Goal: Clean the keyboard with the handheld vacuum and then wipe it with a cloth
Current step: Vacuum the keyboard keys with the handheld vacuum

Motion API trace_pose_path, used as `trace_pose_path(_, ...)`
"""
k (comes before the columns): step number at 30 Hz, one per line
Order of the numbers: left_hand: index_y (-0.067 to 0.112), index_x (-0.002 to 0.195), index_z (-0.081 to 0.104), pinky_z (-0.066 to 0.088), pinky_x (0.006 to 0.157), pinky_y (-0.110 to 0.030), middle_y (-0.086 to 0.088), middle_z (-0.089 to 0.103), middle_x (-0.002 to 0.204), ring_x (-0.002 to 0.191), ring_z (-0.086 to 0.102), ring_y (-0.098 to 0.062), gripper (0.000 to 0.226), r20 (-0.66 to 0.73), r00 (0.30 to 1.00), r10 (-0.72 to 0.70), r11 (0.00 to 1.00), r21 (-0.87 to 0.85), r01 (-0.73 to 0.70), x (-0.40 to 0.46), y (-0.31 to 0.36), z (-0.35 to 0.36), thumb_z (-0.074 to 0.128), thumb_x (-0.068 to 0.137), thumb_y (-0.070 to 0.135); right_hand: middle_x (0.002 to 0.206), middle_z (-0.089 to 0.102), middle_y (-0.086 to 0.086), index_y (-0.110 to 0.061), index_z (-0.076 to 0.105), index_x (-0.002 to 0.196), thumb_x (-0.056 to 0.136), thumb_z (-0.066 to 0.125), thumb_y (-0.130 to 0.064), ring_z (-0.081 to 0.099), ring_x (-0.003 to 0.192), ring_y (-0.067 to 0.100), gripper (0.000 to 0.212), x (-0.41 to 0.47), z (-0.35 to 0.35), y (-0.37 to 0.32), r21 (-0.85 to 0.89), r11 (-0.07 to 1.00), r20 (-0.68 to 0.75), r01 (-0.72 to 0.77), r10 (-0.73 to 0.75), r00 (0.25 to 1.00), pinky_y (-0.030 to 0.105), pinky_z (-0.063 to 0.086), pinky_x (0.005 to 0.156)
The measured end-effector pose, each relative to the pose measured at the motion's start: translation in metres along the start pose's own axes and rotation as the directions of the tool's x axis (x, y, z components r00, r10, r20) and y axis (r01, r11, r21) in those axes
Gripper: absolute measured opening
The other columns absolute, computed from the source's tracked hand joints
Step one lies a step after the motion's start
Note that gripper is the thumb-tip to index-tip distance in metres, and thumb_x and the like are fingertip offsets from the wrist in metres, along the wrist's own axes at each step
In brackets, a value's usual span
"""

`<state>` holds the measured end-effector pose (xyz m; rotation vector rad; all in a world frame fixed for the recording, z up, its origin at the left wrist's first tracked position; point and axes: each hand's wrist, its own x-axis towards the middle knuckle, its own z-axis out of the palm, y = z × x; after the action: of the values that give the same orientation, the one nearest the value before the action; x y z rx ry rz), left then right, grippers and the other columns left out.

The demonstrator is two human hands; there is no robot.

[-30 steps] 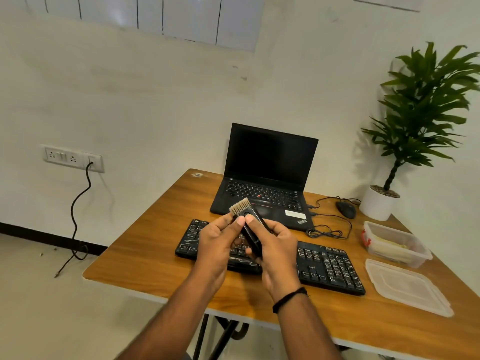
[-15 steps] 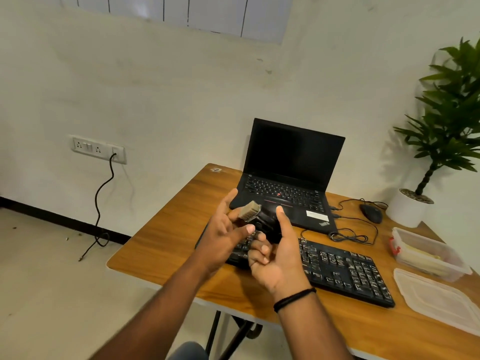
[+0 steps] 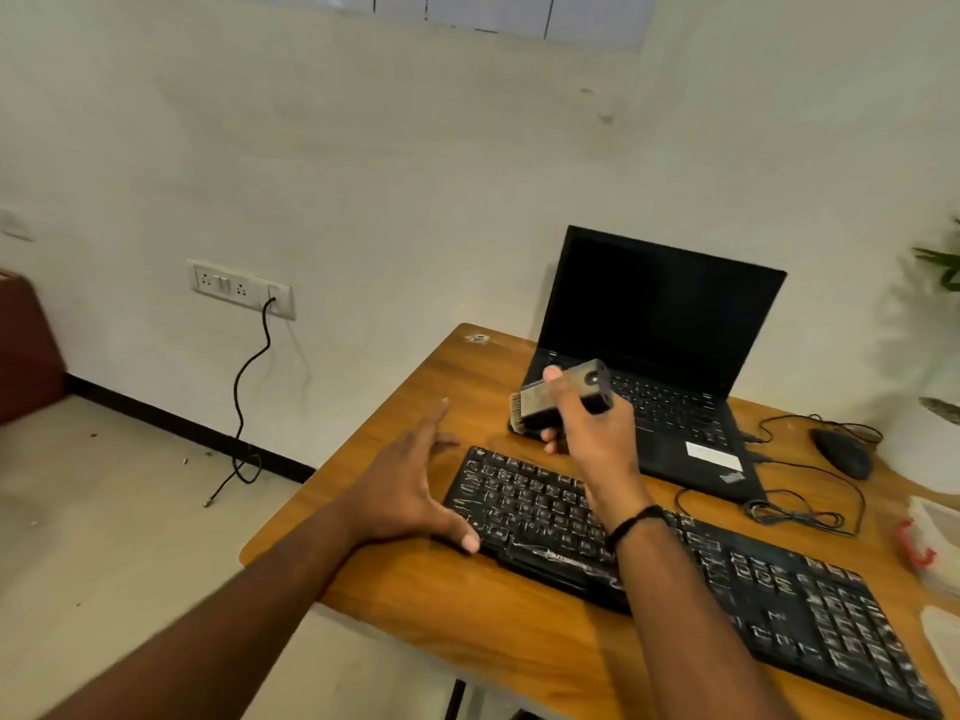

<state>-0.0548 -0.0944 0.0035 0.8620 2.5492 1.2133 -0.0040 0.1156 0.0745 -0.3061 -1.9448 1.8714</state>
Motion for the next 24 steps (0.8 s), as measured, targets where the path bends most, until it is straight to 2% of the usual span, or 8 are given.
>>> trace_pose_path(3, 0.036, 0.157, -0.02, 0.018, 0.123, -0.039, 0.014, 0.033, 0.16, 0.146, 0.026, -0.009, 0.163, 0.034, 0.998, 0.05, 0.985, 0.164, -0.054, 0.006, -0.002, 0.006, 0.085, 0.04, 0.079, 0.079, 0.076, 0.01, -0.007, 0.07, 0.09, 0.087, 0.074, -0.035, 0.068, 0.053, 0.017, 0.029, 0.021, 0.006, 0.012, -0.292, 0.945, 0.113, 0.146, -0.117, 0.987, 0.033, 0.06, 0.054)
trace_pose_path(5, 0.035, 0.156, -0.022, 0.014, 0.124, -0.038, 0.016, 0.027, 0.161, 0.147, 0.021, -0.006, 0.162, 0.039, 0.997, 0.067, 0.979, 0.19, -0.073, 0.006, 0.0, 0.007, 0.086, 0.042, 0.078, 0.074, 0.075, 0.008, -0.005, 0.069, 0.085, 0.085, 0.076, -0.032, 0.069, 0.053, 0.021, 0.027, 0.028, 0.009, 0.02, -0.376, 0.9, 0.172, 0.219, -0.165, 0.971, 0.042, 0.061, 0.057)
trace_pose_path(8, 0.031, 0.157, -0.022, 0.012, 0.123, -0.033, 0.02, 0.025, 0.159, 0.144, 0.018, -0.002, 0.161, 0.03, 0.997, 0.07, 0.978, 0.197, -0.075, 0.007, 0.001, 0.007, 0.088, 0.047, 0.071, 0.067, 0.073, 0.004, -0.012, 0.07, 0.077, 0.082, 0.077, -0.037, 0.07, 0.055, 0.022, 0.027, 0.033, 0.012, 0.033, -0.416, 0.861, 0.228, 0.293, -0.213, 0.95, 0.049, 0.06, 0.059)
trace_pose_path(13, 0.033, 0.154, -0.029, 0.01, 0.124, -0.037, 0.018, 0.021, 0.164, 0.147, 0.014, -0.001, 0.162, 0.057, 0.996, 0.067, 0.975, 0.207, -0.077, 0.011, -0.005, 0.007, 0.084, 0.046, 0.078, 0.063, 0.071, 0.0, -0.017, 0.071, 0.078, 0.085, 0.074, -0.036, 0.068, 0.053, 0.012, 0.021, 0.025, 0.015, 0.036, -0.425, 0.82, 0.255, 0.383, -0.297, 0.92, 0.04, 0.06, 0.059)
trace_pose_path(17, 0.031, 0.155, -0.028, 0.012, 0.124, -0.037, 0.015, 0.029, 0.163, 0.151, 0.018, -0.008, 0.162, 0.04, 0.998, 0.056, 0.985, 0.163, -0.062, 0.013, -0.006, 0.008, 0.085, 0.047, 0.076, 0.064, 0.068, 0.001, -0.015, 0.071, 0.078, 0.084, 0.074, -0.044, 0.064, 0.058, 0.017, 0.029, 0.022, 0.02, 0.038, -0.451, 0.782, 0.298, 0.431, -0.323, 0.898, 0.038, 0.054, 0.057)
trace_pose_path(20, 0.028, 0.156, -0.026, 0.014, 0.124, -0.037, 0.014, 0.032, 0.161, 0.149, 0.021, -0.008, 0.163, 0.028, 0.999, 0.044, 0.985, 0.166, -0.048, 0.012, -0.004, 0.008, 0.088, 0.048, 0.072, 0.055, 0.059, -0.004, -0.02, 0.06, 0.061, 0.083, 0.076, -0.036, 0.05, 0.05, 0.01, 0.032, 0.022, 0.024, 0.042, -0.513, 0.751, 0.344, 0.416, -0.264, 0.901, 0.019, 0.039, 0.045)
trace_pose_path(22, 0.027, 0.157, -0.023, 0.015, 0.124, -0.037, 0.015, 0.032, 0.16, 0.146, 0.021, -0.005, 0.162, 0.029, 0.999, 0.043, 0.985, 0.167, -0.047, 0.011, -0.002, 0.008, 0.089, 0.049, 0.069, 0.055, 0.056, -0.002, -0.021, 0.055, 0.058, 0.084, 0.075, -0.033, 0.044, 0.049, 0.007, 0.036, 0.024, 0.022, 0.042, -0.557, 0.729, 0.298, 0.397, -0.27, 0.915, 0.016, 0.036, 0.046)
trace_pose_path(24, 0.029, 0.157, -0.023, 0.014, 0.124, -0.036, 0.014, 0.032, 0.16, 0.147, 0.021, -0.006, 0.162, 0.027, 0.999, 0.04, 0.984, 0.174, -0.044, 0.011, -0.003, 0.008, 0.088, 0.048, 0.072, 0.058, 0.06, -0.001, -0.02, 0.059, 0.059, 0.085, 0.074, -0.034, 0.048, 0.051, 0.011, 0.033, 0.026, 0.017, 0.04, -0.548, 0.735, 0.246, 0.399, -0.314, 0.917, 0.019, 0.039, 0.049)
